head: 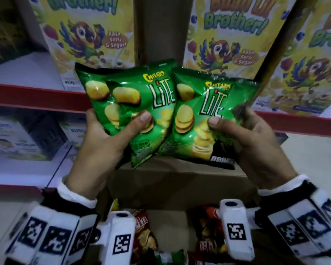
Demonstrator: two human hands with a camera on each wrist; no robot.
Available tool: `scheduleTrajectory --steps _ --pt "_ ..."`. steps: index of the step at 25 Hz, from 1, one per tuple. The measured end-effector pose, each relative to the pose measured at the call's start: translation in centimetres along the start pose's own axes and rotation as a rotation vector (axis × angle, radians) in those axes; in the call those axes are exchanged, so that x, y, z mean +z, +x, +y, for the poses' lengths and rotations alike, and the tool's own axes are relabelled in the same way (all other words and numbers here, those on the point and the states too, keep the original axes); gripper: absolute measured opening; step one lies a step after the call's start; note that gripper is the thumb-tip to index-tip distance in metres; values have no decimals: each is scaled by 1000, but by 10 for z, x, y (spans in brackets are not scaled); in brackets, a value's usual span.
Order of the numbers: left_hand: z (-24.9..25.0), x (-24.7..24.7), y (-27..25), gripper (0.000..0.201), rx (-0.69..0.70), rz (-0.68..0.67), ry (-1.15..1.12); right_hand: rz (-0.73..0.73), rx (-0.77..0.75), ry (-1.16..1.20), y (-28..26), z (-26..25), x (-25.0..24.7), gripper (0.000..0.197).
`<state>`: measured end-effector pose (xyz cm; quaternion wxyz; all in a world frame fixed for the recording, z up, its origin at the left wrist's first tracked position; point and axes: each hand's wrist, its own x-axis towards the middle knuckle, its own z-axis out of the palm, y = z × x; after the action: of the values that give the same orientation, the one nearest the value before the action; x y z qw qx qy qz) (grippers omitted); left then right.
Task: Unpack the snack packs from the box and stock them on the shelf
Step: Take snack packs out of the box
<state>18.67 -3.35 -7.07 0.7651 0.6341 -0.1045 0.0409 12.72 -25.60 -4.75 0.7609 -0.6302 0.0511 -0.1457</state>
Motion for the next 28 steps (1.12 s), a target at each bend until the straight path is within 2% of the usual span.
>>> scheduleTrajectory --steps 2,5,7,9,21,23,28 --pt "17 6 -1 90 -56 40 46 76 68 -5 -4 -13 2 62" --pt "49 10 -17 85 -197 80 59 89 213 -24 -21 -41 9 55" --pt "77 11 -26 81 -245 98 36 92 241 -28 -32 -69 18 53" --pt "124 15 -26 81 -262 119 25 82 227 -74 -36 -117 30 53" --pt "448 54 25 73 -77 119 -25 -12 -12 -229 -22 -464 112 54" --pt "488 57 37 70 -22 100 -46 -26 -56 -227 -18 -507 128 53" --pt "576 47 71 81 55 51 -84 -20 -189 -259 -17 -594 172 52"
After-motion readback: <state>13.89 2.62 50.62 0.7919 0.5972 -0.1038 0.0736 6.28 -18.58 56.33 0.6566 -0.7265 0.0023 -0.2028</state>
